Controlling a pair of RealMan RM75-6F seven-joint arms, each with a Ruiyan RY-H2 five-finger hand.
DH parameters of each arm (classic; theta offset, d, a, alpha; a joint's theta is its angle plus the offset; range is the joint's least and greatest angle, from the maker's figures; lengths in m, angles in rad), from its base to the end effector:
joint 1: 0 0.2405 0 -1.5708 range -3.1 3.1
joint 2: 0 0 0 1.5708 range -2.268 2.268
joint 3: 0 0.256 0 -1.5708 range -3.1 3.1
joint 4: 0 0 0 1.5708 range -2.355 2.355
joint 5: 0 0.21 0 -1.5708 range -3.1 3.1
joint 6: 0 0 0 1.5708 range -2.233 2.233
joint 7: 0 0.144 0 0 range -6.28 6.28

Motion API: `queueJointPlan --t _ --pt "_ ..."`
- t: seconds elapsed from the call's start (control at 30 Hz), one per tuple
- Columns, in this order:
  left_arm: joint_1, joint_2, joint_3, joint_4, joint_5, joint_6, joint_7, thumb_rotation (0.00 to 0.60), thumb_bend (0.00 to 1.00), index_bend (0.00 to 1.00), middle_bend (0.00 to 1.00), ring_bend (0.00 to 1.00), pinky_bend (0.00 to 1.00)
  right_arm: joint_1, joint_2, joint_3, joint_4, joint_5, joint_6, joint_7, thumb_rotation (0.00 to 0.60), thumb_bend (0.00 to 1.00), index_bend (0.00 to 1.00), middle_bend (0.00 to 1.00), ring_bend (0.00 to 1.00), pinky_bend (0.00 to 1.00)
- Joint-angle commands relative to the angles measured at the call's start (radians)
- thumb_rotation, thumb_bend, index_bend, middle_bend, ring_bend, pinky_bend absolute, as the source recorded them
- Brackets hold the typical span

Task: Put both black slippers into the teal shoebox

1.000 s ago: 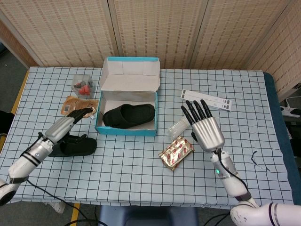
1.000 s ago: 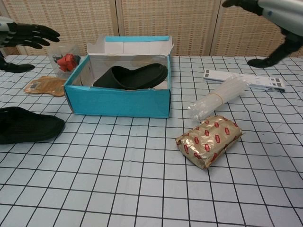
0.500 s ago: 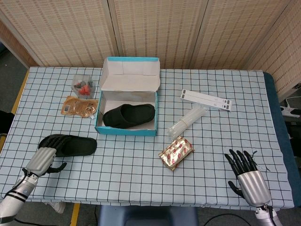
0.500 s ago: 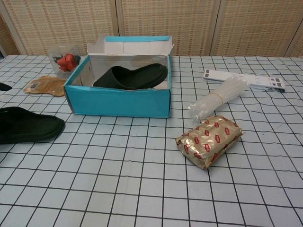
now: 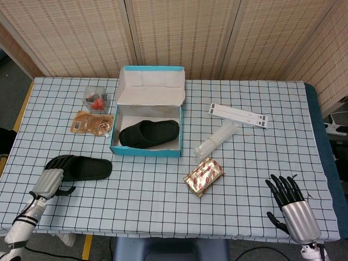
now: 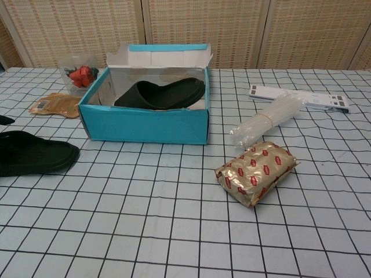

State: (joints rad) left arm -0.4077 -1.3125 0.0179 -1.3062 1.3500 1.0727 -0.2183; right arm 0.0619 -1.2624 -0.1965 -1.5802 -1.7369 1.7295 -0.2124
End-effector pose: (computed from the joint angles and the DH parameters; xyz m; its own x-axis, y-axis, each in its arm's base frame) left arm -0.3305 0.2721 0.0761 0.3102 0.3278 0.8924 0.9499 -0.0686 -0.3050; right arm -0.2770 -0.1184 0.1097 0.4635 0.0236 0.8858 -0.8622 -0.2189 0.4569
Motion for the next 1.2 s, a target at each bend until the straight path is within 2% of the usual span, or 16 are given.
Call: queueJointPlan --t 0.03,0.27,0.53,0.7,0.77,0.83,0.93,1.1,1.2 --pt "-0.022 -0.031 -0.023 0.038 -0.029 -0.054 -0.012 0.600 0.27 0.00 0.00 0.00 0.03 -0.005 0.003 0.009 0.000 -0.004 -0.009 0.002 0.600 0.14 0.00 0.00 0.00 0.00" --pt "-0.055 -0.063 -0.050 0.077 -0.075 -0.137 0.022 0.600 0.27 0.00 0.00 0.00 0.03 -0.006 0.004 0.023 -0.011 -0.010 -0.060 0.003 0.600 0.14 0.00 0.00 0.00 0.00" --pt "-0.080 -0.080 -0.055 0.112 -0.143 -0.241 0.100 0.600 0.28 0.00 0.00 0.00 0.08 -0.016 0.010 0.036 -0.018 -0.005 -0.099 -0.007 0.600 0.14 0.00 0.00 0.00 0.00" --pt "-0.073 -0.101 -0.062 0.140 -0.165 -0.231 0.137 0.600 0.30 0.01 0.00 0.01 0.14 -0.024 0.017 0.043 -0.023 0.001 -0.114 -0.013 0.600 0.14 0.00 0.00 0.00 0.00" --pt "-0.063 -0.116 -0.073 0.150 -0.163 -0.193 0.144 0.600 0.34 0.10 0.10 0.14 0.23 -0.026 0.018 0.045 -0.023 0.000 -0.122 -0.012 0.600 0.14 0.00 0.00 0.00 0.00" --pt "-0.052 -0.127 -0.083 0.153 -0.155 -0.154 0.141 0.600 0.39 0.30 0.33 0.34 0.37 -0.028 0.019 0.046 -0.022 0.003 -0.132 -0.010 0.600 0.14 0.00 0.00 0.00 0.00" --pt "-0.041 -0.118 -0.084 0.141 -0.139 -0.124 0.147 0.600 0.52 0.48 0.53 0.50 0.51 -0.029 0.023 0.049 -0.020 0.009 -0.147 -0.008 0.600 0.14 0.00 0.00 0.00 0.00" --pt "-0.021 -0.062 -0.082 0.072 -0.106 -0.071 0.156 0.600 0.75 0.61 0.66 0.63 0.63 -0.031 0.028 0.055 -0.018 0.009 -0.159 -0.003 0.600 0.14 0.00 0.00 0.00 0.00" --pt "-0.004 -0.002 -0.094 -0.004 -0.084 -0.006 0.169 0.600 0.80 0.64 0.69 0.66 0.66 -0.032 0.030 0.057 -0.017 0.011 -0.170 -0.001 0.600 0.14 0.00 0.00 0.00 0.00"
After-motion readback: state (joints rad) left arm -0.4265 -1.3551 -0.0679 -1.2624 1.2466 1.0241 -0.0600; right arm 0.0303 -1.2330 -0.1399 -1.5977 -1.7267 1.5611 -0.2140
